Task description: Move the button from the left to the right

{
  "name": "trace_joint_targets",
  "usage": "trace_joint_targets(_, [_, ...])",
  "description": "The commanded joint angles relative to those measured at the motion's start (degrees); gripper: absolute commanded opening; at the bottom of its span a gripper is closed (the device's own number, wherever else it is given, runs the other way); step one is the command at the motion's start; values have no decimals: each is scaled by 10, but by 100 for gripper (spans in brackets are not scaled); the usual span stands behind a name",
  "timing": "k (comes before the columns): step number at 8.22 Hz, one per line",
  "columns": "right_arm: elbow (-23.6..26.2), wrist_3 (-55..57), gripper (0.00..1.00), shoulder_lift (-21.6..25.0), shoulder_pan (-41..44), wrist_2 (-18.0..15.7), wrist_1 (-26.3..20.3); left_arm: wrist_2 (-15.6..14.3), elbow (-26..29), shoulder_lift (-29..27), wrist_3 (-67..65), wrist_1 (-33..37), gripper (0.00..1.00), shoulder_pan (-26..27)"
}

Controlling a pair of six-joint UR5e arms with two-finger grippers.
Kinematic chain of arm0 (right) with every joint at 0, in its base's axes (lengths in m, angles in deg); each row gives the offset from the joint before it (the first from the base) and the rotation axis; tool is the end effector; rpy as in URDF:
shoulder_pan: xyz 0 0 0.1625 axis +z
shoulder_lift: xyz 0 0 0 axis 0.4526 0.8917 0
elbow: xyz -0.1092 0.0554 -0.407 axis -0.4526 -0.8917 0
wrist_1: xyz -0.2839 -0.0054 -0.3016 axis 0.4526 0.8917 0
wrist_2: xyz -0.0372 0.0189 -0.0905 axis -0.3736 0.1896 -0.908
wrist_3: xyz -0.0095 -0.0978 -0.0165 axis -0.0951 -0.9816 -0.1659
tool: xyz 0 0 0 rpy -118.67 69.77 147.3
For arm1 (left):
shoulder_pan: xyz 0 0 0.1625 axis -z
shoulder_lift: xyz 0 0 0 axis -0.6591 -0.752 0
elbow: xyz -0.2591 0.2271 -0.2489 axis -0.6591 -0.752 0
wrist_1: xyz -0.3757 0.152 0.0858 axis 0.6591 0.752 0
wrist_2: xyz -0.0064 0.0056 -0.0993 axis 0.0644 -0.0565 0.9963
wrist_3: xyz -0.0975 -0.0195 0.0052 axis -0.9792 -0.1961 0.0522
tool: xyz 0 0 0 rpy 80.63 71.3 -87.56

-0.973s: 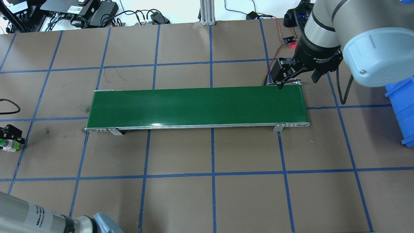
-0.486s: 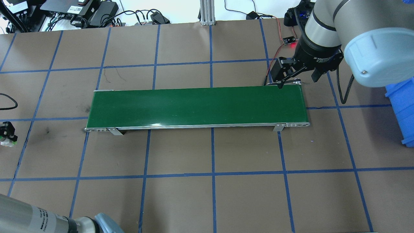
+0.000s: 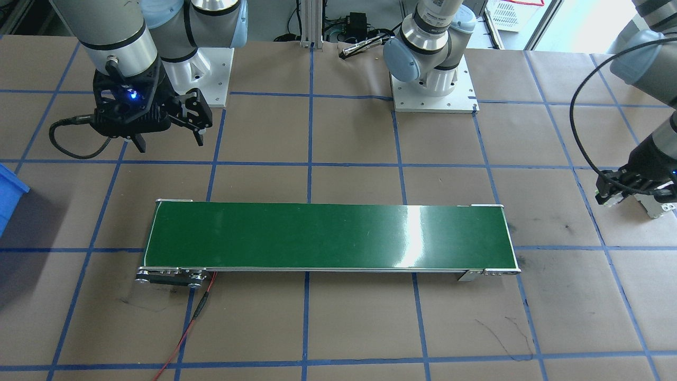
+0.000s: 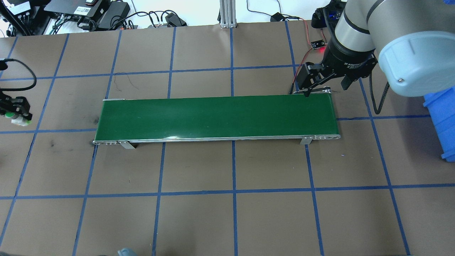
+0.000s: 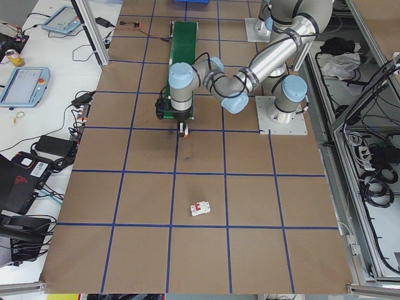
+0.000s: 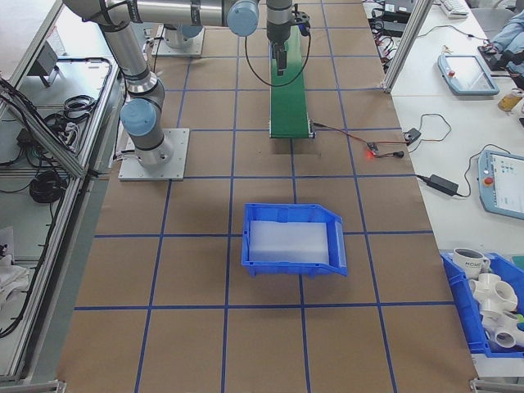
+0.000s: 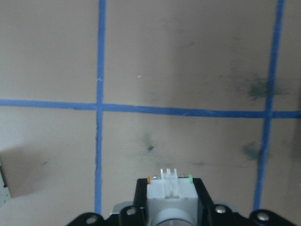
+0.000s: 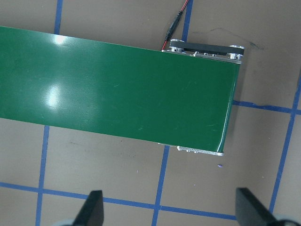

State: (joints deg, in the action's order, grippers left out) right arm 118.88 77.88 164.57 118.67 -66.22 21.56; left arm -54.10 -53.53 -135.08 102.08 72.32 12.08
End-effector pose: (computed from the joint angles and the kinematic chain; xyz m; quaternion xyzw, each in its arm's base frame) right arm 0.1490 -0.4799 0.4600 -0.0771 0.9969 -0.0179 0.0032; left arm 0.2182 -0.5113 0.3479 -0.0200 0.9990 -0.0211 0.0327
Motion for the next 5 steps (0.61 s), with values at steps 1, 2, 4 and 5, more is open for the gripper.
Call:
trace_joint_targets(1, [1, -3, 100, 0, 0, 2, -2, 16, -2, 20, -54, 4, 0, 139])
trace_joint_targets(2, [0, -3, 100, 0, 0, 3, -3, 20, -2, 10, -59, 4, 0, 162])
trace_joint_targets(4, [1, -3, 100, 0, 0, 2, -3, 22, -6, -9, -61, 11, 0, 179])
trace_joint_targets(5, [1, -4, 100, 0, 0, 3, -3, 22, -8, -24, -73, 13, 0, 180])
